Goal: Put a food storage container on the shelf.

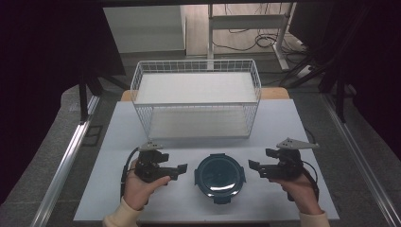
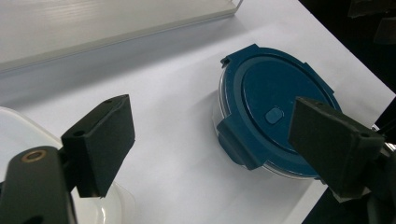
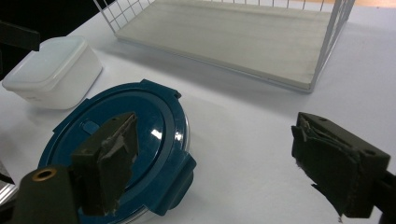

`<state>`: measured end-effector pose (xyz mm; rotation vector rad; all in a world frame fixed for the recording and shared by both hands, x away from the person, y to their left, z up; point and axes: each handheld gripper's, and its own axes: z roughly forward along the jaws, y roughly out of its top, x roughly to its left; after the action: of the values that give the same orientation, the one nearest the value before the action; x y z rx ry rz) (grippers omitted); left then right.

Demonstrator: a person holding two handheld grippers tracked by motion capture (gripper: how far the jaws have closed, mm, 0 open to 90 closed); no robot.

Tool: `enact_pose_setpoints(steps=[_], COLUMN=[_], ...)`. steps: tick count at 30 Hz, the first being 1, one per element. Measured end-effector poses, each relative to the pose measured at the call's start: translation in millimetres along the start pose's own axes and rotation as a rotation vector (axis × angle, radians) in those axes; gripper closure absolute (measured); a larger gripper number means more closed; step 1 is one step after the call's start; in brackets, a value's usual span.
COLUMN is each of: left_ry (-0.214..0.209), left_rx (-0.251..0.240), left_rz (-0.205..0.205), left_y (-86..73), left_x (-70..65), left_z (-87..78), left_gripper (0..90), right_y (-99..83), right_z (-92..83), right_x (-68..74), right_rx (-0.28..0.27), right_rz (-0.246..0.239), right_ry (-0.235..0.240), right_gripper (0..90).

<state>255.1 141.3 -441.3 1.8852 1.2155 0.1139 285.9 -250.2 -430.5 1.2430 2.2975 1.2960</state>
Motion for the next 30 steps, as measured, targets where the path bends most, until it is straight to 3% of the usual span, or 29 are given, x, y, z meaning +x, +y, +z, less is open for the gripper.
enact_pose_setpoints(steps=[13, 20, 27, 30], left_ry=[-0.035, -0.085, -0.080, -0.073], left_rx=[0.059, 0.098, 0.113, 0.112], left_rz=[-0.017, -0.031, -0.028, -0.050], left_y=[-2.5, -3.1, -5.8, -6.8], left_x=[-5.3, -13.1, -19.2, -18.4], left_z=[15.9, 30.2, 39.4, 43.5], left_gripper=[11.0, 9.9, 9.3, 9.4], right_y=[-1.9, -4.4, -7.4, -8.5], right_z=[8.6, 17.2, 26.2, 29.2], right_x=[5.6, 12.0, 17.2, 19.1], right_rx=[0.044, 0.077, 0.113, 0.122], right_rz=[0.014, 0.018, 0.024, 0.024], right_ry=[0.031, 0.059, 0.089, 0.097], right_gripper=[11.6, 10.5, 9.7, 9.1])
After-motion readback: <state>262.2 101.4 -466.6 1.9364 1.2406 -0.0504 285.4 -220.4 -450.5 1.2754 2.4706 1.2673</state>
